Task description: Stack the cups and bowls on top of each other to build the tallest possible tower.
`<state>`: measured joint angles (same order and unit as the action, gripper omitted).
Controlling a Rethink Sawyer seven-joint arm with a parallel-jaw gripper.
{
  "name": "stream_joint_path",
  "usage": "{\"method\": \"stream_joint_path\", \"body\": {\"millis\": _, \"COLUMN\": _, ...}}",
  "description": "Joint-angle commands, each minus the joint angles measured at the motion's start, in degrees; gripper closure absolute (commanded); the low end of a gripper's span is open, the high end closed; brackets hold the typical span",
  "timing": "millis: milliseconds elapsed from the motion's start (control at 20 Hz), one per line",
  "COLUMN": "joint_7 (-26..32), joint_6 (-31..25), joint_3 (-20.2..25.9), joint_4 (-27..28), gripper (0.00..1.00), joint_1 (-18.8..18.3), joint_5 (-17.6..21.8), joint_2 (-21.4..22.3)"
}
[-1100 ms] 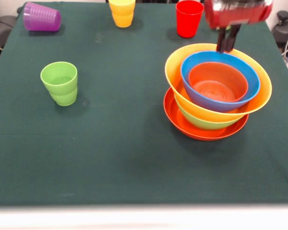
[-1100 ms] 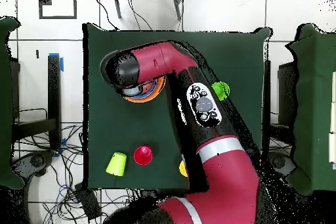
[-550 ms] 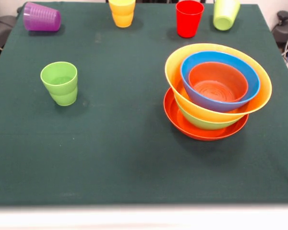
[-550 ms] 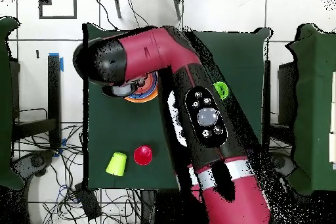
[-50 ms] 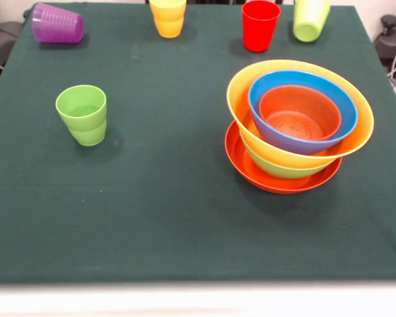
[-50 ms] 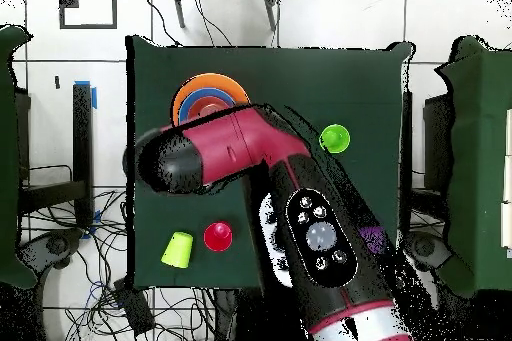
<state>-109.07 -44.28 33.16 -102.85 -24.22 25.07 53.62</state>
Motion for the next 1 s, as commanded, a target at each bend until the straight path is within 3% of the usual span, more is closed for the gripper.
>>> {"method": "stream_joint_path", "body": {"millis": 50, "joint_7": 1.2, "joint_6": 9.0, "joint_3": -1.4, "joint_4": -19.3, "gripper": 1.0, "joint_1": -0.3, "joint_5": 6.1, "joint_2": 4.3}}
{"method": "stream_joint_path", "body": {"millis": 250, "joint_7": 2.7, "joint_6": 11.0, "joint_3": -2.5, "joint_4": -22.9, "gripper": 1.0, "joint_1": -0.4, "joint_5": 8.7, "joint_2": 5.9}}
{"method": "stream_joint_path", "body": {"millis": 450, "joint_7": 8.1, "joint_6": 10.0, "joint_3": -1.0, "joint_4": -22.2, "gripper": 1.0, "joint_1": -3.9, "joint_5": 11.1, "joint_2": 5.1}}
{"method": "stream_joint_path", "body": {"millis": 1000, "joint_7": 18.6, "joint_6": 0.6, "joint_3": 4.0, "joint_4": -5.6, "gripper": 1.0, "joint_1": -10.3, "joint_5": 15.1, "joint_2": -5.8}}
